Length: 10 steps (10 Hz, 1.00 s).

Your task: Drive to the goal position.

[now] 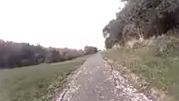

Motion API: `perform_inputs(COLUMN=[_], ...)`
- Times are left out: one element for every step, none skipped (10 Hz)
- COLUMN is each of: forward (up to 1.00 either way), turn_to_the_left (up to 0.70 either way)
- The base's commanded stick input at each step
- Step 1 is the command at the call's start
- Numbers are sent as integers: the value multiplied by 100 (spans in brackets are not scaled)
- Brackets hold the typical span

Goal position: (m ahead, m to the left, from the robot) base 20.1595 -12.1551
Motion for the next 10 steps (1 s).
perform_inputs(forward=[70, 70, 70, 70, 70, 70, 70, 70, 70, 70], turn_to_the_left=[0, 0, -1, -8, -10, -5, -2, 0, 0, 0])
